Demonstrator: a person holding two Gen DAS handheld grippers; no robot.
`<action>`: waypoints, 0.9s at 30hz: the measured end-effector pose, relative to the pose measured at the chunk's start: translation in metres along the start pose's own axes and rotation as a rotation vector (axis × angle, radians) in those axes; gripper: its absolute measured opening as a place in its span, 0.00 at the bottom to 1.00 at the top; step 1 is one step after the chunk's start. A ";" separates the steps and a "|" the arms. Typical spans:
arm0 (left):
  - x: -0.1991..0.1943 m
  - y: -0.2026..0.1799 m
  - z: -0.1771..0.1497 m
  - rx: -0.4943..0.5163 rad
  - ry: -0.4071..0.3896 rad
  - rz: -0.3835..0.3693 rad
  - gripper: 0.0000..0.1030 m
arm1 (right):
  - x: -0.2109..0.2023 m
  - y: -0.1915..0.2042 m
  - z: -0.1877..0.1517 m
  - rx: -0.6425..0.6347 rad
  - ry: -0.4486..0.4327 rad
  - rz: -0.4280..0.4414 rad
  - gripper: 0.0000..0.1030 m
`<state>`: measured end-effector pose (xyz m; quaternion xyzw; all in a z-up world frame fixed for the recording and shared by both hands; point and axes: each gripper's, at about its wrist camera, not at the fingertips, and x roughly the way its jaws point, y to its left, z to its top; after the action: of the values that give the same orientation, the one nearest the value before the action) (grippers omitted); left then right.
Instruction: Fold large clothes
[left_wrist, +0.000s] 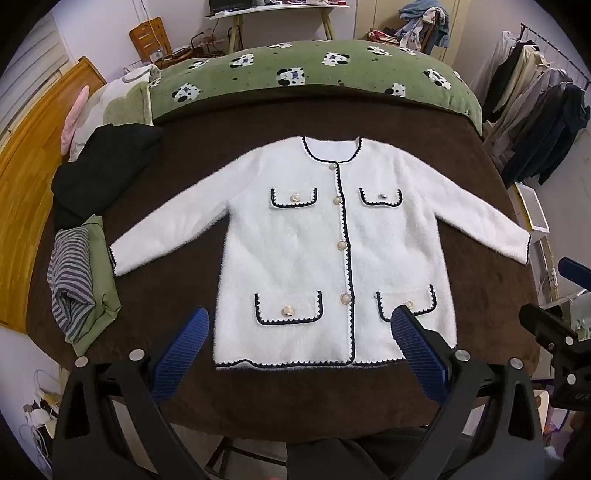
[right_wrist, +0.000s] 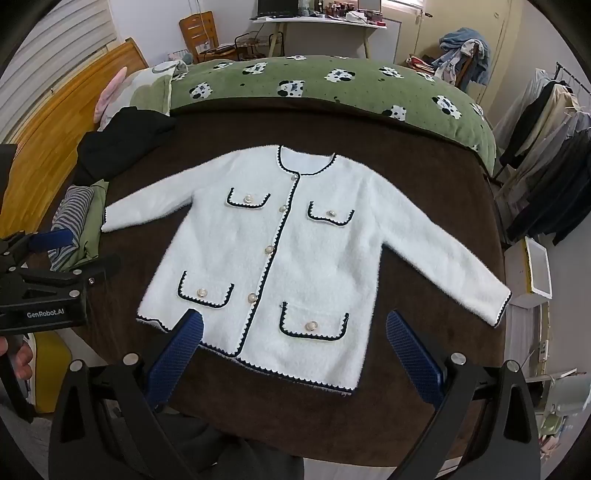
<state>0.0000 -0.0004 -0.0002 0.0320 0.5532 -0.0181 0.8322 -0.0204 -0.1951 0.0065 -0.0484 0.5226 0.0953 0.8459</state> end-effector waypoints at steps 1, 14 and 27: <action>0.000 0.000 0.000 0.001 0.000 -0.002 0.94 | -0.001 0.000 0.000 0.000 0.000 0.002 0.95; -0.003 0.005 -0.003 -0.003 -0.003 -0.001 0.94 | 0.000 -0.005 0.002 0.002 0.008 0.010 0.95; -0.003 0.001 -0.002 -0.003 -0.003 0.002 0.94 | 0.000 0.000 -0.001 0.001 0.008 0.010 0.95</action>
<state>-0.0024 0.0010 0.0016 0.0313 0.5519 -0.0165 0.8332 -0.0214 -0.1951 0.0062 -0.0458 0.5264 0.0990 0.8432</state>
